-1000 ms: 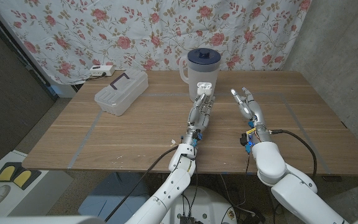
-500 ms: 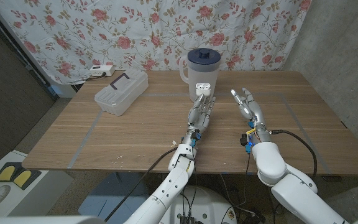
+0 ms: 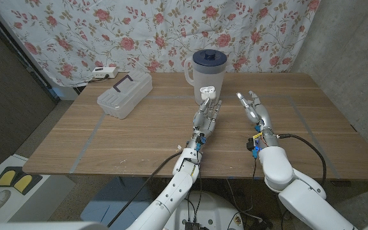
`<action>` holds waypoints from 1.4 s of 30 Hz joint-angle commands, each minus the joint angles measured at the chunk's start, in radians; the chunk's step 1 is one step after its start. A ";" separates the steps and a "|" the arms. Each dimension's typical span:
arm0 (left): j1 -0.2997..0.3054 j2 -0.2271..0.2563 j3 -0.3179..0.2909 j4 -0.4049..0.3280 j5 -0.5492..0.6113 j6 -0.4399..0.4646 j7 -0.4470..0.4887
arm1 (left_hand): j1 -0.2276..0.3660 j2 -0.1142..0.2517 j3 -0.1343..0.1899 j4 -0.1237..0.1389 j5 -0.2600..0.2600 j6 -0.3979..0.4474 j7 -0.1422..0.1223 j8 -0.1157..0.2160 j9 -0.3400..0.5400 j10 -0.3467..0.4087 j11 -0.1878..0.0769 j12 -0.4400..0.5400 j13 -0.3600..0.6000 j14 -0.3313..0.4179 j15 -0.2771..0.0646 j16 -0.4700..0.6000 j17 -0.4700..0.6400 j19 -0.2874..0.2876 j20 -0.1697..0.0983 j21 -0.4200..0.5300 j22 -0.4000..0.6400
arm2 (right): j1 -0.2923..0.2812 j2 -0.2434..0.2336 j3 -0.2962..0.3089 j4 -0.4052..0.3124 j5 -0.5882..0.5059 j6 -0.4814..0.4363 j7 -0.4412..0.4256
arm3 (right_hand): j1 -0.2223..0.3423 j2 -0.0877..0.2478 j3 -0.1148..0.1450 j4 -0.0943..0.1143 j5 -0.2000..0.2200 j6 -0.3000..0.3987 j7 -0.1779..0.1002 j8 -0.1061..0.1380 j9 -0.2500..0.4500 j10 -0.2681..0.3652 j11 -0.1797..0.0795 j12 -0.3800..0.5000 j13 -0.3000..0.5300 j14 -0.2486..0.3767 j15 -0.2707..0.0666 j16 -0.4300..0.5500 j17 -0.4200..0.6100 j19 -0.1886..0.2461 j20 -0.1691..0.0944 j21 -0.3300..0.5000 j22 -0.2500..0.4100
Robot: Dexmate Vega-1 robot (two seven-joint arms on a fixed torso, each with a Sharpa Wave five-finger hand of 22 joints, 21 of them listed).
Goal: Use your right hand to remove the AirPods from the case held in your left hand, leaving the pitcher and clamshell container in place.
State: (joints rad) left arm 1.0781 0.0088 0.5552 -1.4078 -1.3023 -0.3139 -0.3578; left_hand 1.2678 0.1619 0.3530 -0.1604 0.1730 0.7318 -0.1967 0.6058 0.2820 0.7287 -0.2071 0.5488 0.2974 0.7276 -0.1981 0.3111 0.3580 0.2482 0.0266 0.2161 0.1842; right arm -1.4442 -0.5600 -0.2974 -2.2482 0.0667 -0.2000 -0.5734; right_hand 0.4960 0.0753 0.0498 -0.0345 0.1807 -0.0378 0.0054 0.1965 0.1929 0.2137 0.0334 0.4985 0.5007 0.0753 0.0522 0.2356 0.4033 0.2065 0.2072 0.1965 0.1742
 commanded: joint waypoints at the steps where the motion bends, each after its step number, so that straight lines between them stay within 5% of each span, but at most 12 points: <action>1: 0.005 0.004 -0.008 -0.001 -0.019 0.031 0.030 | 0.014 0.004 -0.002 0.001 0.004 -0.004 0.001 0.042 0.201 -0.003 0.003 0.211 0.261 0.062 -0.043 0.001 0.002 0.008 -0.006 0.007 0.005 | 0.006 0.008 -0.008 0.000 -0.006 -0.020 -0.006 | -0.002 0.000 0.002 -0.008 -0.003 -0.005 0.001 0.007 0.003 -0.001 -0.008 -0.006 0.001 -0.007 -0.001 0.003 0.002 -0.009 0.005 0.001 0.004; 9: -0.015 0.011 -0.016 0.025 -0.056 0.081 -0.018 | 0.021 0.001 -0.011 0.001 0.002 0.004 -0.002 0.055 0.195 -0.005 0.002 0.217 0.265 0.090 -0.042 -0.003 -0.002 0.011 -0.019 0.009 0.006 | 0.001 0.011 -0.009 -0.009 -0.012 -0.036 -0.014 | -0.003 0.000 0.003 -0.010 -0.002 -0.004 0.001 0.008 0.003 0.000 -0.007 -0.009 0.000 -0.008 0.000 0.003 0.001 -0.009 0.005 0.001 0.004; 19: 0.003 0.044 0.005 -0.057 -0.032 0.106 0.026 | 0.029 -0.001 -0.021 0.001 0.003 0.010 -0.005 0.061 0.185 0.004 0.003 0.219 0.259 0.101 -0.042 -0.008 -0.004 0.012 -0.021 0.009 0.006 | -0.005 0.012 -0.006 -0.011 -0.018 -0.036 -0.020 | -0.002 0.002 0.004 -0.014 -0.002 -0.004 0.001 0.008 0.003 0.002 -0.005 -0.012 -0.001 -0.009 0.001 0.003 0.000 -0.009 0.005 0.001 0.004; 42: -0.001 0.037 0.021 -0.032 0.009 0.052 -0.003 | 0.033 -0.002 -0.042 0.004 0.023 0.019 0.006 0.061 0.157 0.000 0.004 0.230 0.263 0.109 -0.041 -0.024 -0.004 0.023 -0.004 0.013 0.007 | -0.020 0.006 0.011 -0.003 -0.002 -0.020 -0.012 | -0.004 0.003 0.005 -0.020 -0.002 -0.001 -0.001 0.009 0.003 0.001 -0.005 -0.018 0.000 -0.010 0.000 0.005 -0.002 -0.008 0.005 0.001 0.004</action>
State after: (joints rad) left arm 1.0854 0.0487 0.5678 -1.4569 -1.3116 -0.2424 -0.3328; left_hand 1.3046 0.1493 0.3137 -0.1570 0.1856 0.7469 -0.1964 0.6678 0.2820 0.7258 -0.1999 0.6458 0.2974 0.7829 -0.1933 0.2939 0.3527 0.2713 0.0147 0.2229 0.1886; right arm -1.4562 -0.5502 -0.2940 -2.2542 0.0574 -0.2269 -0.5893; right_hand 0.4962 0.0754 0.0553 -0.0484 0.1807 -0.0378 0.0054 0.1965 0.1929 0.2100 0.0298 0.4830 0.5008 0.0717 0.0557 0.2356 0.3987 0.2065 0.2072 0.1965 0.1742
